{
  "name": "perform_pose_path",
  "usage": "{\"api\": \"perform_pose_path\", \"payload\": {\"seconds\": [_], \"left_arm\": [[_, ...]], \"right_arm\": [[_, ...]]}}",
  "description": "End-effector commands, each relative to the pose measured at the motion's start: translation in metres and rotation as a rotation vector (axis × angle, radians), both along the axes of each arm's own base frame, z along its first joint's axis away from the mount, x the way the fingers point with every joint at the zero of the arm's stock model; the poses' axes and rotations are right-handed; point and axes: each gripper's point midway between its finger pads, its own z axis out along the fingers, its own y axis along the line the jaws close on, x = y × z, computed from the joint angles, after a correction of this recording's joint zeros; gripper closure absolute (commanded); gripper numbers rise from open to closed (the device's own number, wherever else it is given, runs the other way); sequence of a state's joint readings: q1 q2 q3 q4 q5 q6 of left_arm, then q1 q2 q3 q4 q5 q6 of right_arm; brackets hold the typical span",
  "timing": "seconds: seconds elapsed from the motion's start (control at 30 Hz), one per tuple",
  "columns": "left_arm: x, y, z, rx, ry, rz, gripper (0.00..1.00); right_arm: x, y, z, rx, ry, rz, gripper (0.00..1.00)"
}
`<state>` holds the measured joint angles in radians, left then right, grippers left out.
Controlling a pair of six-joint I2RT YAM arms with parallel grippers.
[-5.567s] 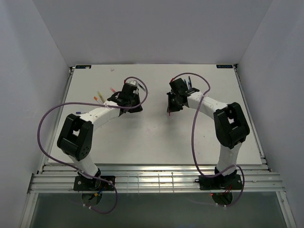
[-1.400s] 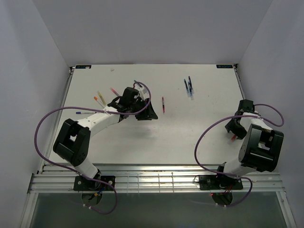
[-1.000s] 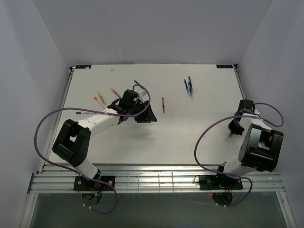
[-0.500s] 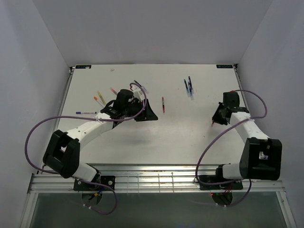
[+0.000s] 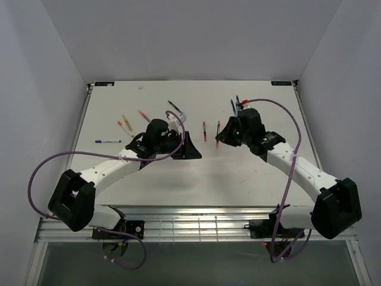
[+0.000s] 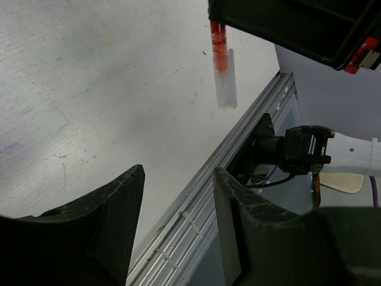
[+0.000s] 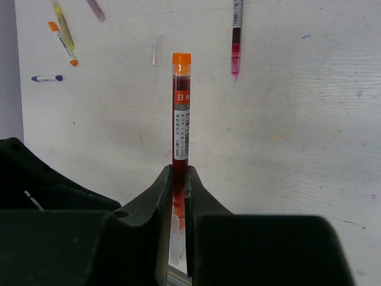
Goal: Open the pen caps
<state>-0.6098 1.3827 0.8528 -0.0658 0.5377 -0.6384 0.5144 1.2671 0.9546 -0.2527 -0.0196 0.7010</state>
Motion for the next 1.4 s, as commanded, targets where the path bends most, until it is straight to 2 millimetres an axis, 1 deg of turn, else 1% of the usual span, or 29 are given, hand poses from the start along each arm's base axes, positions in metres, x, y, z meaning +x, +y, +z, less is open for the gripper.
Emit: {"api": "perform_pose_path", "payload": {"seconds": [0.0, 0.1, 0.13, 0.23, 0.4, 0.43, 0.63, 0.9, 1.07, 1.2, 1.23, 1.33, 1.37], "left_arm": [[-0.001, -0.005, 0.028, -0.057, -0.074, 0.002, 0.39], [-0.001, -0.009, 0.028, -0.056, -0.07, 0.003, 0.38], [-0.001, -0.011, 0.028, -0.056, -0.068, 0.001, 0.38], [-0.001, -0.015, 0.024, -0.048, -0.058, -0.001, 0.38], [-0.006, -0.018, 0.013, -0.042, -0.018, -0.001, 0.38], [-0.003, -0.021, 0.015, -0.055, -0.034, -0.001, 0.38], [-0.001, -0.029, 0.011, -0.051, -0.023, -0.004, 0.38], [0.005, -0.034, 0.002, -0.042, -0.012, 0.002, 0.39], [0.007, -0.035, 0.0, -0.041, -0.012, 0.01, 0.41], [0.008, -0.035, -0.001, -0.039, -0.01, 0.013, 0.46], [0.009, -0.035, -0.001, -0.041, -0.013, 0.013, 0.49], [0.009, -0.036, -0.002, -0.038, -0.012, 0.013, 0.51], [0.009, -0.035, -0.003, -0.036, -0.013, 0.013, 0.54]], "right_arm": [[0.01, 0.027, 0.028, 0.039, -0.07, -0.013, 0.92], [0.009, 0.038, 0.023, 0.025, -0.067, -0.021, 0.92], [0.006, 0.044, 0.025, 0.032, -0.071, -0.016, 0.92], [0.004, 0.052, 0.026, 0.034, -0.073, -0.007, 0.92], [0.003, 0.057, 0.025, 0.036, -0.07, -0.001, 0.92], [0.003, 0.059, 0.026, 0.041, -0.072, 0.001, 0.92], [-0.001, 0.067, 0.023, 0.052, -0.063, 0.018, 0.92], [-0.004, 0.074, 0.025, 0.071, -0.062, 0.04, 0.92], [-0.007, 0.077, 0.022, 0.084, -0.051, 0.057, 0.92], [-0.008, 0.08, 0.02, 0.094, -0.041, 0.069, 0.92], [-0.009, 0.082, 0.019, 0.096, -0.037, 0.075, 0.92], [-0.009, 0.084, 0.018, 0.1, -0.032, 0.082, 0.92], [-0.009, 0.084, 0.018, 0.102, -0.032, 0.087, 0.92]]}}
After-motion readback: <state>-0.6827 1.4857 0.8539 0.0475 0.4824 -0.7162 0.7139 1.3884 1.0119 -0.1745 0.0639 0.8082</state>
